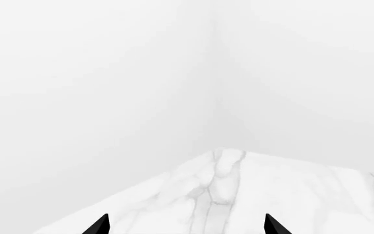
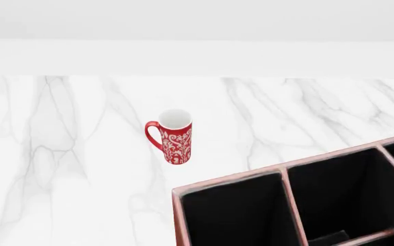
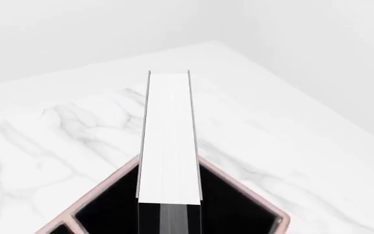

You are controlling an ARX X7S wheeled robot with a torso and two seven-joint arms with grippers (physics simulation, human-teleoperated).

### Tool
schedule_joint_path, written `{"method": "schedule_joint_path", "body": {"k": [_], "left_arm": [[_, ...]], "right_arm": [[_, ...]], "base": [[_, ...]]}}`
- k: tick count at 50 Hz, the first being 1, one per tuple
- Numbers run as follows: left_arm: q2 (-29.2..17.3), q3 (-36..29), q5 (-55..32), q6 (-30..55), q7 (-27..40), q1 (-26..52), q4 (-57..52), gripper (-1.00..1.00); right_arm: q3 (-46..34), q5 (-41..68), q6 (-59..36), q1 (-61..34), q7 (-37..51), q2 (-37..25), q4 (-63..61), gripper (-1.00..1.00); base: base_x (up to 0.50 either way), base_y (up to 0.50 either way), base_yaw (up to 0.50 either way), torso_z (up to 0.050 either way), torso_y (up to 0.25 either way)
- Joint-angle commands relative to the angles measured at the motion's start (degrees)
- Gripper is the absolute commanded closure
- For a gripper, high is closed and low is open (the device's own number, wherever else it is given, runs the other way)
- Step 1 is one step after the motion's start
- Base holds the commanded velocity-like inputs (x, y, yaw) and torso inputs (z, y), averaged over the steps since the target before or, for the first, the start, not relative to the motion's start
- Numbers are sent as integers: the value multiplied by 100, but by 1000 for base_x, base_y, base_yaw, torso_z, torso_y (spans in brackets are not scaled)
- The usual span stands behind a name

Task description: Pick up the book and place it in the right compartment of the caddy.

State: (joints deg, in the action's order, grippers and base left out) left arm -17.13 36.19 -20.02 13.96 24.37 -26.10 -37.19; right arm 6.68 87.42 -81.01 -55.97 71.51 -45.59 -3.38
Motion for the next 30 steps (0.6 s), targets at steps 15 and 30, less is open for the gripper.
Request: {"method": "schedule_joint_path", "body": {"k": [15, 30], "left_arm": [[-1, 7, 9, -8, 25, -39, -35, -100], [-4, 21, 1, -27, 27, -49, -26, -100]], "right_arm": [[-429, -877, 564, 291, -829, 49, 297, 100], [-609, -1192, 864, 525, -1145, 78, 522, 100]], "base": [[0, 0, 0, 0, 1], [0, 0, 0, 0, 1]]}}
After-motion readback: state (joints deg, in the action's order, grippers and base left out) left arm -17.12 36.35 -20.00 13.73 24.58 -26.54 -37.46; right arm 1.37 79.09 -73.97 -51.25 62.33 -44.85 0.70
